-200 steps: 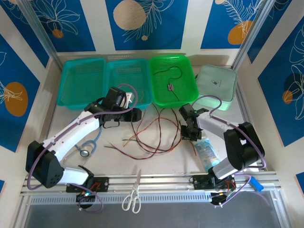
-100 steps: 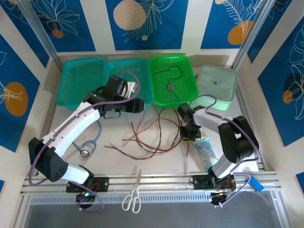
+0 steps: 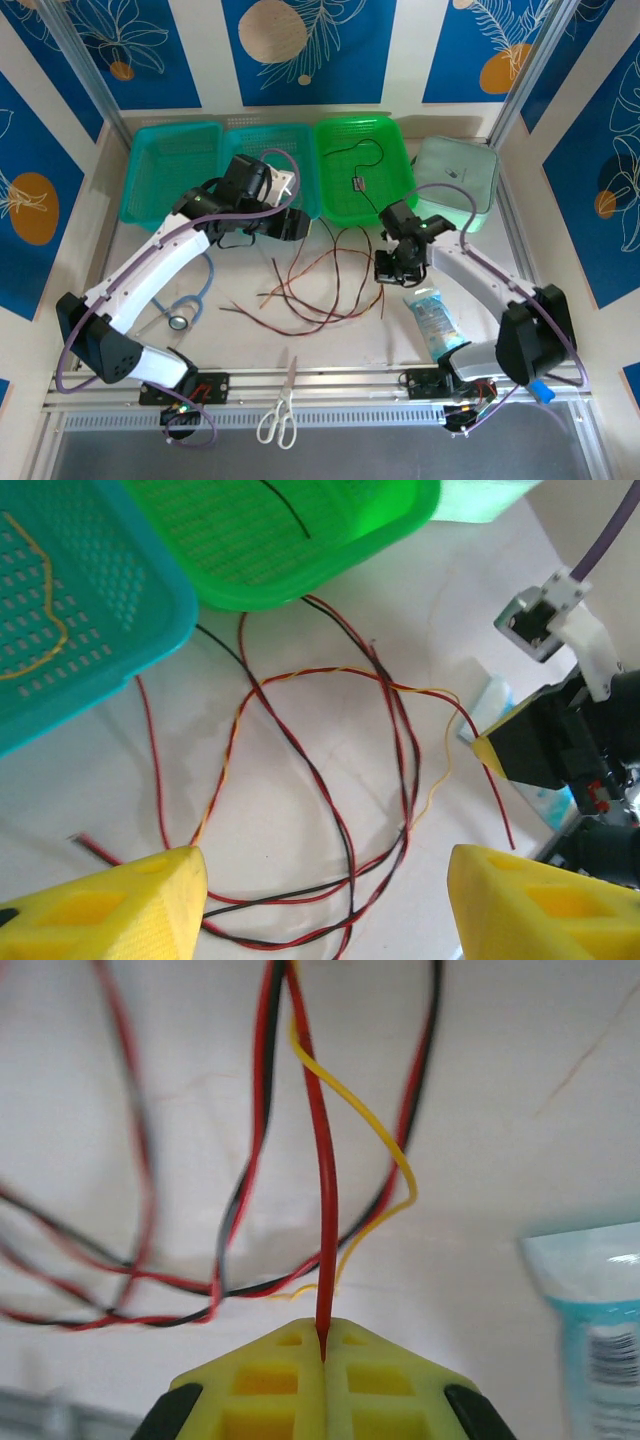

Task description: Untangle the cables

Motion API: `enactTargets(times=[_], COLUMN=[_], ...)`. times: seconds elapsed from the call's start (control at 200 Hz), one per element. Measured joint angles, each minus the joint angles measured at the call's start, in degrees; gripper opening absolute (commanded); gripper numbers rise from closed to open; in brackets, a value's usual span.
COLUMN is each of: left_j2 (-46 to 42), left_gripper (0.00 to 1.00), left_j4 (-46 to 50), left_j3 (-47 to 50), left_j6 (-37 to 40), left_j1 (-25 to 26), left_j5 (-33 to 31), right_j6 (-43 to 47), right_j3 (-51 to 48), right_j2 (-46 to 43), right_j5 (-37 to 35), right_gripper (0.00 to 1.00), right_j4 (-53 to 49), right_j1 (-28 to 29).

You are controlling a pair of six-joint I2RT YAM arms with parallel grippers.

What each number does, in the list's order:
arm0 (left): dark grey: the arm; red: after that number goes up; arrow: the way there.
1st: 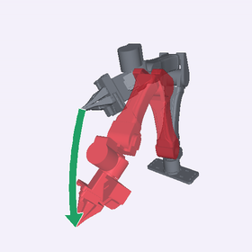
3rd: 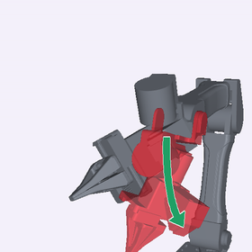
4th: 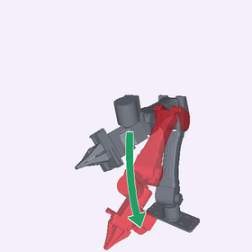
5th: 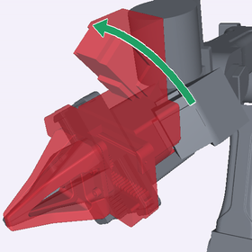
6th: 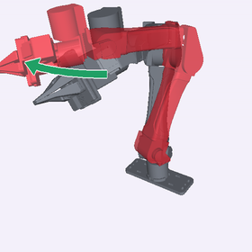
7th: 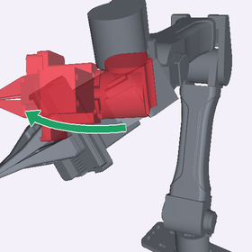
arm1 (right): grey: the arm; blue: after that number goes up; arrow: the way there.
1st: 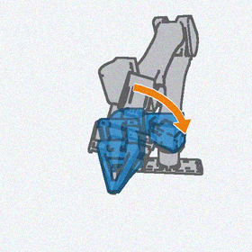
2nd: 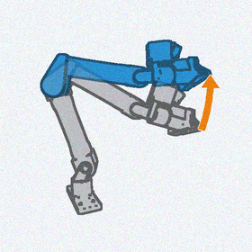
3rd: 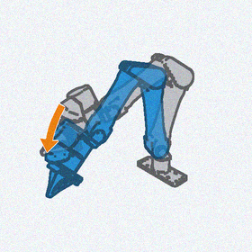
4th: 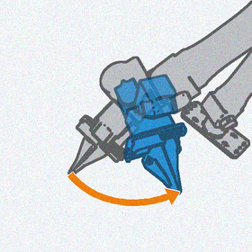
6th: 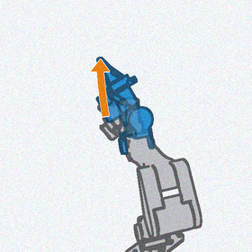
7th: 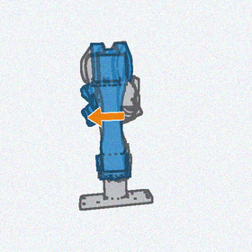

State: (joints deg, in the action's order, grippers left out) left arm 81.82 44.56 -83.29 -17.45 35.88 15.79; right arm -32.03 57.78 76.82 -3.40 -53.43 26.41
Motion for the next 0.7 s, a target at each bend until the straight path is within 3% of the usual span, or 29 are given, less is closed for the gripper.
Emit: enactTargets(times=[0.295, 0.625, 0.7], left_j2=[1.2, 4.3, 4.3], left_gripper=[0.57, 0.54, 0.48], left_j4=[-6.1, -11.9, -12.3], left_j3=[1.3, 3.0, 3.4], left_j6=[-2.2, -5.2, -5.4], left_j1=[3.8, 7.1, 7.7], left_j5=[7.1, 12.7, 13.5], right_j6=[-11.7, -22.0, -23.1], right_j3=[-1.4, -3.1, -3.1], right_j2=[-5.2, -6.3, -6.4], right_j5=[17.0, 23.3, 24.1], right_gripper=[0.0, 0.0, 0.0], right_j4=[10.8, 23.5, 24.8], right_j1=[-2.1, -4.2, -4.5])
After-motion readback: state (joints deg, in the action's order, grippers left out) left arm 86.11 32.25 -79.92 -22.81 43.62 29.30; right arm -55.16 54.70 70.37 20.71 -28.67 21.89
